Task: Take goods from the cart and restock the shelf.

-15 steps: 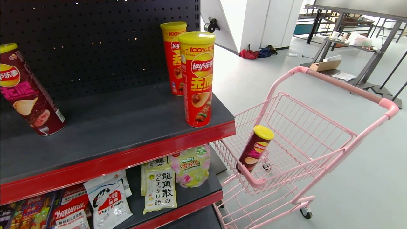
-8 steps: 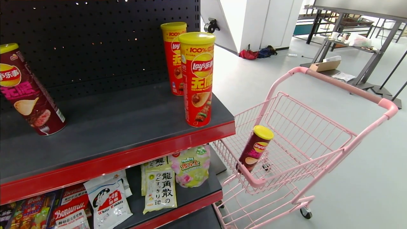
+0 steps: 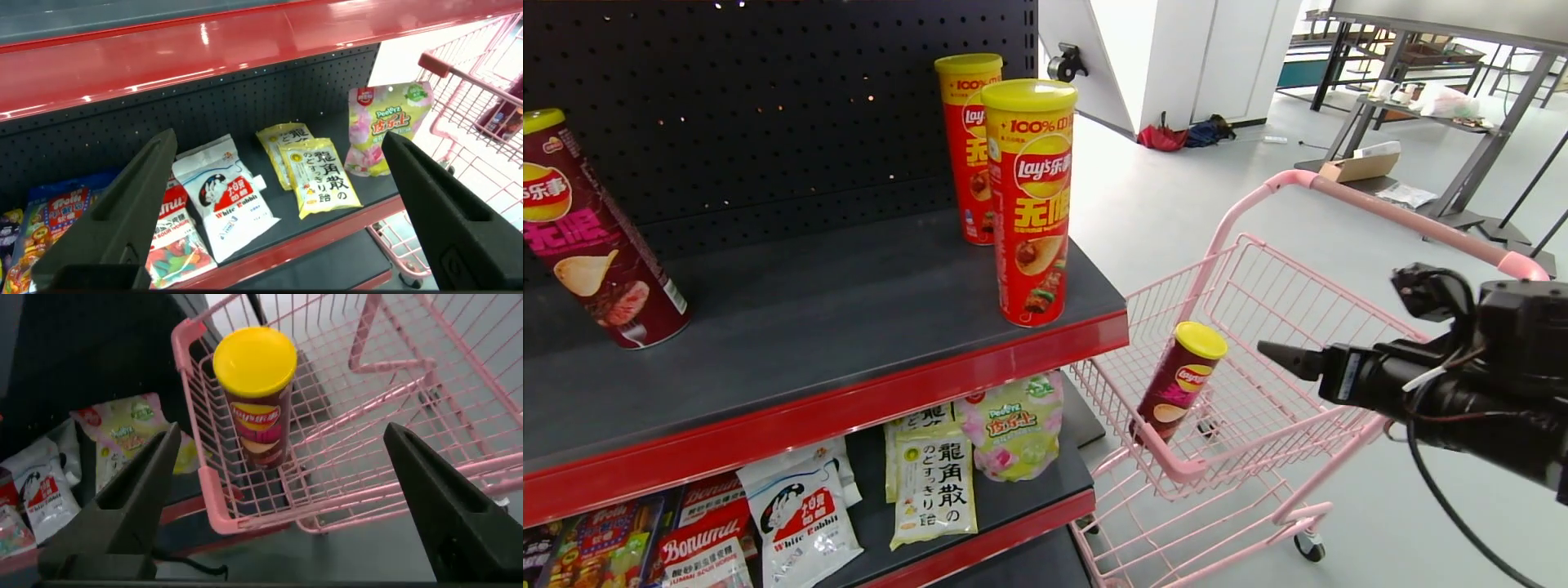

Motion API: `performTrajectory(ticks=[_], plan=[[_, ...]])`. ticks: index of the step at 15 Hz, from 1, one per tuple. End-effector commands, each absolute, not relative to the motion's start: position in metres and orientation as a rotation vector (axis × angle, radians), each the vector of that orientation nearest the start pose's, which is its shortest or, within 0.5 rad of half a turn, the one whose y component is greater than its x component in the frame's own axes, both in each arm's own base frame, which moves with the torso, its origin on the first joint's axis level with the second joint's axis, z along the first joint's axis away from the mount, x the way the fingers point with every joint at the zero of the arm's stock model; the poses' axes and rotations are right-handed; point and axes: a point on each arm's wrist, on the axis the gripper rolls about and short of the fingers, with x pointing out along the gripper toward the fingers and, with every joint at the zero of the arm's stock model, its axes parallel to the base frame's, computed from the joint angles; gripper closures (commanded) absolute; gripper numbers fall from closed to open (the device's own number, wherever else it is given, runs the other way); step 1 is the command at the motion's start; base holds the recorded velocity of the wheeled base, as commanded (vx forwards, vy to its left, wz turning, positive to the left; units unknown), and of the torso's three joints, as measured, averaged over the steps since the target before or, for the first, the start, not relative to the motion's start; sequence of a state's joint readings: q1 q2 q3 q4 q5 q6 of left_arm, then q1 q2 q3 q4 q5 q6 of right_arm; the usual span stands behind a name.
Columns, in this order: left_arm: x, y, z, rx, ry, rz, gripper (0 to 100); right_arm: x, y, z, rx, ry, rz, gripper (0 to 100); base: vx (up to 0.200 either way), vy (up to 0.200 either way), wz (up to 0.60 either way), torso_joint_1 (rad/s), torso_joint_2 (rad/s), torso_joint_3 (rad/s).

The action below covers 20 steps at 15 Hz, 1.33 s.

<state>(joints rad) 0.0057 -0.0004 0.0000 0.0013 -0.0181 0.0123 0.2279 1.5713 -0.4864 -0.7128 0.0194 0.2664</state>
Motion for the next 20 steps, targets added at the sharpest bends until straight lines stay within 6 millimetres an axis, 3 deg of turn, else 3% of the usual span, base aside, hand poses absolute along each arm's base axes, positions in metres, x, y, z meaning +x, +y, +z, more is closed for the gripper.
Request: performTrajectory(ticks=[1,5,11,15,20], plan=[[-0.023,-0.001,0.075,0.012,0.001,-0.012,0,0.249,0.073,0.111,0.210,0.532,0.222,0,0.000,0.000,0.00,0.000,0.00,0.000],[-0.023,-0.001,0.075,0.012,0.001,-0.012,0,0.252,0.085,0.100,0.233,0.567,0.244,0,0.000,0.000,0.00,0.000,0.00,0.000],[-0.023,-0.001,0.075,0.012,0.001,-0.012,0,0.269,0.108,0.063,0.208,0.561,0.254,0,0.000,0.000,0.00,0.000,0.00,0.000],[-0.023,-0.001,0.075,0.012,0.001,-0.012,0,0.282,0.125,0.050,0.197,0.512,0.258,0,0.000,0.000,0.00,0.000,0.00,0.000],[-0.023,-0.001,0.075,0.012,0.001,-0.012,0,0.295,0.129,0.039,0.196,0.514,0.230,0,0.000,0.000,0.00,0.000,0.00,0.000]])
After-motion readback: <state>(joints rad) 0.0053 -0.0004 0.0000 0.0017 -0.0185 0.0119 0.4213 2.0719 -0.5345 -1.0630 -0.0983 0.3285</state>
